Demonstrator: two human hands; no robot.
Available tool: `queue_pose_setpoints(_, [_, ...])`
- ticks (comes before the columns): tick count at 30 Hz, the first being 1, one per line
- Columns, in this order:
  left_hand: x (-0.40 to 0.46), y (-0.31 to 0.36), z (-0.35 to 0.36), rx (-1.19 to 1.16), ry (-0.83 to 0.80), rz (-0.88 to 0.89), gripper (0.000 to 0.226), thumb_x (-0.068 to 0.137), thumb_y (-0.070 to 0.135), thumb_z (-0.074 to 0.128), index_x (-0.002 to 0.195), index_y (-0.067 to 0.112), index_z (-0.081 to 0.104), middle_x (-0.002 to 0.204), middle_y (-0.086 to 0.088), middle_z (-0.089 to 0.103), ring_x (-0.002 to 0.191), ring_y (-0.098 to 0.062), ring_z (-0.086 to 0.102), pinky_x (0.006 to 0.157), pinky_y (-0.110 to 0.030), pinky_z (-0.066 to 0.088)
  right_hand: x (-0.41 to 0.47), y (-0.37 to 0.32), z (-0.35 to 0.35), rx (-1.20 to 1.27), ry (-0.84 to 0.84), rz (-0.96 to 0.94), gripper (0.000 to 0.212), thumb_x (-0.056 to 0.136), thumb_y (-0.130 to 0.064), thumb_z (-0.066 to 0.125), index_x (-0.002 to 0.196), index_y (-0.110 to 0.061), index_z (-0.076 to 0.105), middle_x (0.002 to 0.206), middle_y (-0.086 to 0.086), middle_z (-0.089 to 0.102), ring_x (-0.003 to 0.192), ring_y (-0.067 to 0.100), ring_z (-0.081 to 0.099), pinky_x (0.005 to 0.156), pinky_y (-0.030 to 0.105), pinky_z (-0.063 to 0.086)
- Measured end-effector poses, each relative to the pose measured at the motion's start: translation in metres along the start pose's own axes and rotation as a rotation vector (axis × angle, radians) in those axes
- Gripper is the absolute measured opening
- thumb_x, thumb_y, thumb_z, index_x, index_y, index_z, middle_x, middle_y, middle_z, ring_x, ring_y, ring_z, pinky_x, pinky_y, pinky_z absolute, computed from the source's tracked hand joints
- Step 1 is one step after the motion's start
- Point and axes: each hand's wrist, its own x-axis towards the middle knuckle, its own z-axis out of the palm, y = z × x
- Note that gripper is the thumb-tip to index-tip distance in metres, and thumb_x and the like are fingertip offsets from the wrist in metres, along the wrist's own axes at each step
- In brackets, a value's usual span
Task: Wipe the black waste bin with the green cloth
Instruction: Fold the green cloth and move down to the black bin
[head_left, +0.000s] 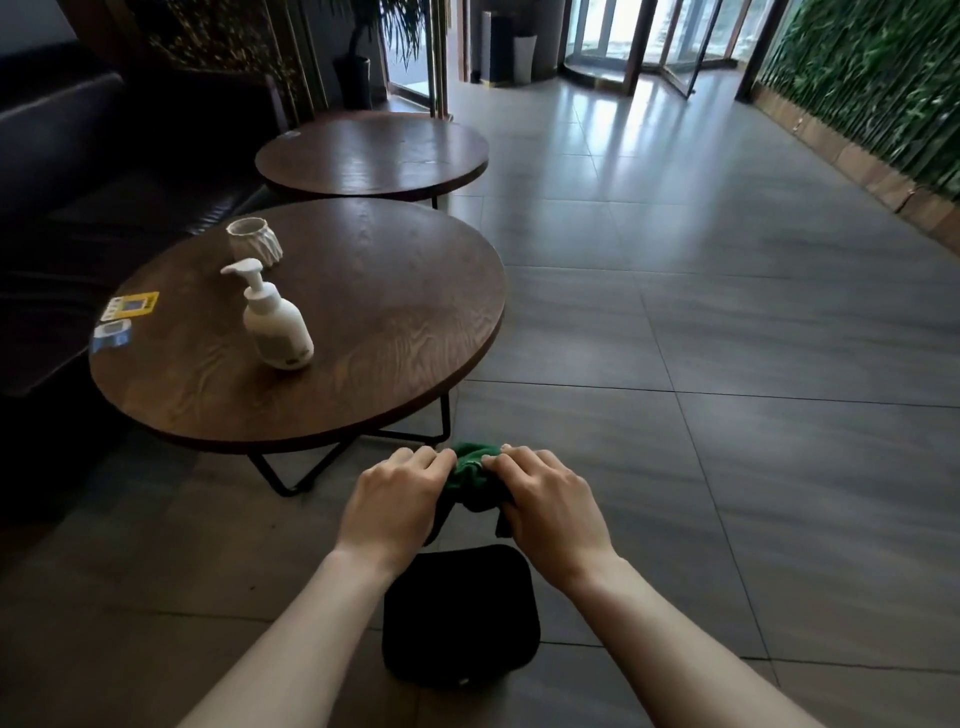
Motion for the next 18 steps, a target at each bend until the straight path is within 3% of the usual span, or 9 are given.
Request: queue_pose_setpoints(18, [-0.008, -0.027, 0.227, 0.028, 0.124, 0.045, 0.029, 0.072, 0.009, 0.078, 0.099, 0.016, 0.070, 0.079, 0.001, 0.069, 0.072, -0.027, 0.067, 0.050, -0.035, 0.050, -0.001, 0.070, 0.213, 0.010, 0.088, -0.036, 0.053, 0.086, -0.011, 0.076, 0.137, -0.020, 0.062, 0.142, 0.003, 0.062, 0.123, 0.028, 0.062, 0.089, 0.041, 0.058])
